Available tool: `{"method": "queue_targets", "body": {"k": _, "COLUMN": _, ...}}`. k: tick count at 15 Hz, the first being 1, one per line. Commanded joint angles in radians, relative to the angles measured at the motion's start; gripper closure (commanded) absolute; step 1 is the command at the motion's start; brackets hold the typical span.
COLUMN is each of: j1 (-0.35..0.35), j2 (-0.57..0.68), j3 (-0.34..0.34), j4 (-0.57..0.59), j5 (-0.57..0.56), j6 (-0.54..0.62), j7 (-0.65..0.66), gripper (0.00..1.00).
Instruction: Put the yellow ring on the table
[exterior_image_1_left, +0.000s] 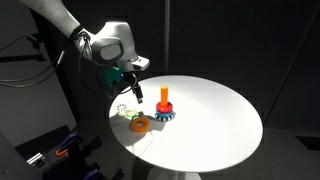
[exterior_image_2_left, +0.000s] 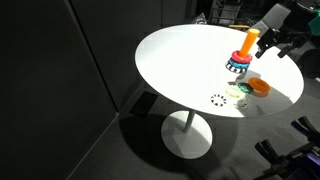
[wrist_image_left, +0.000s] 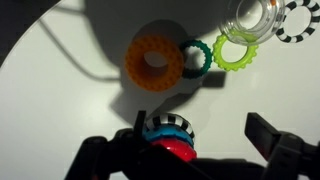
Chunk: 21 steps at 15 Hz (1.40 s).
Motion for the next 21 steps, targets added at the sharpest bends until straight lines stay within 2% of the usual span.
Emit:
{"method": "queue_targets", "body": {"k": 1, "j1": -0.021, "j2": -0.008, "j3": 0.000, "j4": 0.052, "j5": -0.054, "j6": -0.132, "j7": 0.079, "gripper": 0.00}}
{"method": "queue_targets", "body": {"k": 5, "j1": -0.026, "j2": -0.015, "j3": -0.002, "j4": 0.108, "j5": -0.033, "j6": -0.269, "j7": 0.085, "gripper": 0.00}}
{"method": "queue_targets", "body": {"k": 13, "j1": -0.027, "j2": -0.053, "j3": -0.007, "j4": 0.191, "j5": 0.020, "j6": -0.470, "j7": -0.105, "gripper": 0.00}}
{"method": "queue_targets", "body": {"k": 17, "j1": -0.029, "j2": -0.073, "j3": -0.009, "j4": 0.211, "j5": 0.034, "j6": -0.518, "j7": -0.153, "gripper": 0.00}}
{"method": "queue_targets", "body": {"k": 21, "j1": -0.028, "j2": -0.067, "j3": -0.003, "j4": 0.196, "j5": 0.016, "j6": -0.488, "j7": -0.129, "gripper": 0.00}}
